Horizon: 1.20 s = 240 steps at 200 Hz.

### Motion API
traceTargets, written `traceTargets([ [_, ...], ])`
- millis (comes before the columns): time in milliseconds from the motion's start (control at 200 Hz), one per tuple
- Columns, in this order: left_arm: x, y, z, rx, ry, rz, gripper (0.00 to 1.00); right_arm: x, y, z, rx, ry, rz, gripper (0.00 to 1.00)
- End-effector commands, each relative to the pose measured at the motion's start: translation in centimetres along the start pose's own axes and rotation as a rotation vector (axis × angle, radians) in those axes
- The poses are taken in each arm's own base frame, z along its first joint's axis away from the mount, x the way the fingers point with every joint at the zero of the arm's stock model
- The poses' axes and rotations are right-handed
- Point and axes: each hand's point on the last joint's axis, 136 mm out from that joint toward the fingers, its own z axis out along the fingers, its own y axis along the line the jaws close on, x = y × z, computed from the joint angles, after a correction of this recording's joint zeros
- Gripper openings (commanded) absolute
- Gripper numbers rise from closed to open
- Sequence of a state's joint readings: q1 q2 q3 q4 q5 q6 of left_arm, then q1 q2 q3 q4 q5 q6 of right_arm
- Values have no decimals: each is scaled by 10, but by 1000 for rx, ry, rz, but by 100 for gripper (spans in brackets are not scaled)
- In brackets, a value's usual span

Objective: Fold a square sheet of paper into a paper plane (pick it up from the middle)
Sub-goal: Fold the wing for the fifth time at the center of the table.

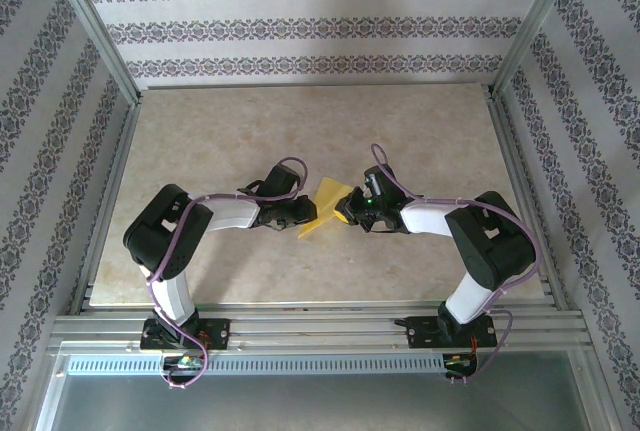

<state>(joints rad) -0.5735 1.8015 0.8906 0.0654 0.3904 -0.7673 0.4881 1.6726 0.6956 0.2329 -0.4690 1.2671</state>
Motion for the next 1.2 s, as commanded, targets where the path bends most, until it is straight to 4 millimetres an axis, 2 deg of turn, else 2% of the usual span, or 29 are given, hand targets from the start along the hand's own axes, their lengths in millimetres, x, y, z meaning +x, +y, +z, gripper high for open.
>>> traceTargets([
  [0, -9, -1, -19, -41, -29, 71, 25, 2, -3, 0, 36, -7, 3, 3],
  [95, -16, -17, -37, -45, -87, 196, 34, 4, -5, -1, 66, -11, 5, 2],
  [220, -13, -35, -51, -70, -141, 404, 45, 3, -2, -4, 74, -23, 17, 1],
  [370, 4, -55, -48, -115, -148, 686, 52, 4, 7, -9, 64, -30, 33, 0],
  [505, 18, -60, -38, -159, -157, 887, 56, 4, 14, -15, 60, -32, 49, 0],
  [755, 29, -53, -13, -170, -133, 989, 57, 4, 20, -20, 56, -28, 73, 0],
  [1019, 30, -44, -3, -169, -166, 976, 53, 2, 22, -22, 45, -25, 93, 0],
  [1194, 30, -38, -8, -177, -207, 968, 48, -1, 21, -24, 42, -34, 104, 0],
])
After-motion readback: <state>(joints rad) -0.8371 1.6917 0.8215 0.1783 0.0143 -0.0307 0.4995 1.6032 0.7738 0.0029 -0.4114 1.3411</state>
